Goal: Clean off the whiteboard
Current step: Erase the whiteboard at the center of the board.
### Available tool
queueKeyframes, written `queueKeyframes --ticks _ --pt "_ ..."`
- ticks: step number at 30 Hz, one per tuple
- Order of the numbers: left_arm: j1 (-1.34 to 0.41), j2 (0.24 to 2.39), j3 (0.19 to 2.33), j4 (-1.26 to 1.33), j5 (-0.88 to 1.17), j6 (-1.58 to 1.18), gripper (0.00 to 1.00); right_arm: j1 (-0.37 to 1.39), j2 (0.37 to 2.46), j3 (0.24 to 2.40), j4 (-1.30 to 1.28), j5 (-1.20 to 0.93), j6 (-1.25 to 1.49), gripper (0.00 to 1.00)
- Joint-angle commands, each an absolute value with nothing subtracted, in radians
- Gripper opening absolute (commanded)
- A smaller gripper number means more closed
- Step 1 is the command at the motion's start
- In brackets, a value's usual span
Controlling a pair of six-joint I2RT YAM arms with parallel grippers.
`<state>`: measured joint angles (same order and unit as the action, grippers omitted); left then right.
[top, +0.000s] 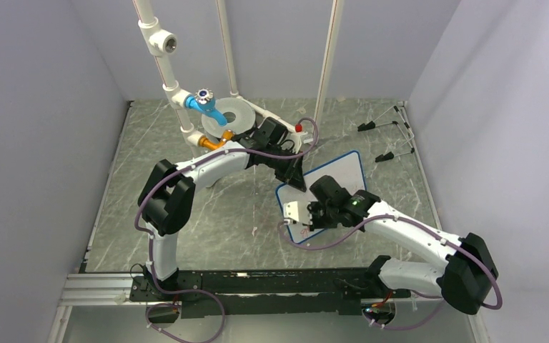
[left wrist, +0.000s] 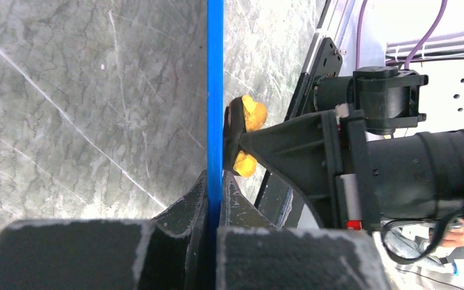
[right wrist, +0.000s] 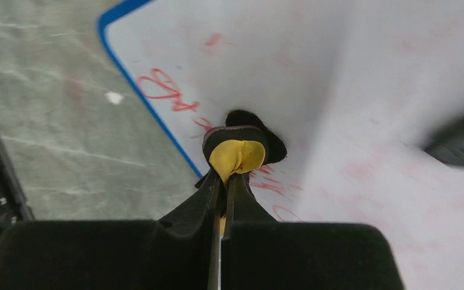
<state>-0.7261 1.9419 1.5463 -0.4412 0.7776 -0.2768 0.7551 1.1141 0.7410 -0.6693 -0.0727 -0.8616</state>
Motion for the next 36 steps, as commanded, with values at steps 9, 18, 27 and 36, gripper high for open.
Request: queueKeyframes --ticks 9,18,27,36 --pt "-0.741 1.899 1.550 -0.458 0.864 -0.291 0.00 0.742 1.146 0.722 -0.634 -0.008 -0.826 0.00" --pt "-0.739 1.901 1.554 -0.455 0.867 -0.291 0.00 0.600 1.050 0.752 -0.527 0.045 -0.751 0.00" --pt "-0.739 1.897 1.545 -0.452 0.869 -0.290 0.00 0.702 1.097 0.713 -0.707 -0.145 -0.883 0.00" --pt "-0.738 1.901 1.549 -0.458 0.873 -0.284 0.00 0.664 1.111 0.721 -0.665 -0.055 -0.833 0.00"
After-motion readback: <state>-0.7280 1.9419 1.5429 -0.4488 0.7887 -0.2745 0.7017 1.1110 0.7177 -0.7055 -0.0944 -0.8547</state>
